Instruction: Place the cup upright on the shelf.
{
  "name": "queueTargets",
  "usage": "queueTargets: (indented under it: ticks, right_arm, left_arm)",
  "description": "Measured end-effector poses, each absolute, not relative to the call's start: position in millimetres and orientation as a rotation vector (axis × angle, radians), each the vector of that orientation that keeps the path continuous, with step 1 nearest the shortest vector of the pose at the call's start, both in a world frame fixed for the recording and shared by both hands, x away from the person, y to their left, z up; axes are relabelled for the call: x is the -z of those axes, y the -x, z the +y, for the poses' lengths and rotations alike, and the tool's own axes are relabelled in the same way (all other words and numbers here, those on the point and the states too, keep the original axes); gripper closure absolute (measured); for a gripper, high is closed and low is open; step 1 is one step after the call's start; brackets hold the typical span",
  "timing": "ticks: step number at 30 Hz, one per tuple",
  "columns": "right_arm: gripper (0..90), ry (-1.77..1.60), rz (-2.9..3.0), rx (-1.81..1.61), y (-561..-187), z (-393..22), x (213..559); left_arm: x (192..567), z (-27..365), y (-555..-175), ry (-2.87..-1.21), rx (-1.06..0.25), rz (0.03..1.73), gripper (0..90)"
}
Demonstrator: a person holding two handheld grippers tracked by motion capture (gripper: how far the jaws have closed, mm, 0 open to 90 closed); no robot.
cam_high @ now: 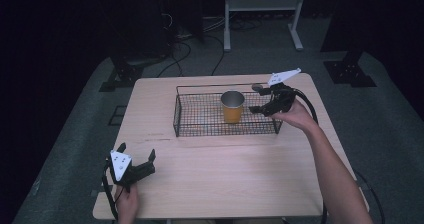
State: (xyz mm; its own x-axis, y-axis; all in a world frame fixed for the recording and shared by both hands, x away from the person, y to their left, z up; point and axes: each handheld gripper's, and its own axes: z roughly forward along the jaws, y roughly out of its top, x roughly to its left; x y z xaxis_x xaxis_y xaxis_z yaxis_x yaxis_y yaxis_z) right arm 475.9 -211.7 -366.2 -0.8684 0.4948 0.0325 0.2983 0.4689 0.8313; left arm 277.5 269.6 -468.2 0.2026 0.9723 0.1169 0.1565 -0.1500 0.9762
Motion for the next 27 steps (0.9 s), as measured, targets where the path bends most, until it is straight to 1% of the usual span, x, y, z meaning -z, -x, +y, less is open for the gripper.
queueTargets:
  ticks: [15,27]
  right_arm:
    - [9.8,-0.668,2.450,-1.437,-445.4,-236.9,359.9]
    - [9.8,-0.687,2.438,-1.474,-434.2,-252.5,366.7]
  left_arm:
    - [468.3,270.4,-277.5,-1.516,-1.068,1.117,0.0]
    - [468.3,270.6,-277.8,-1.517,-1.068,1.120,0.0]
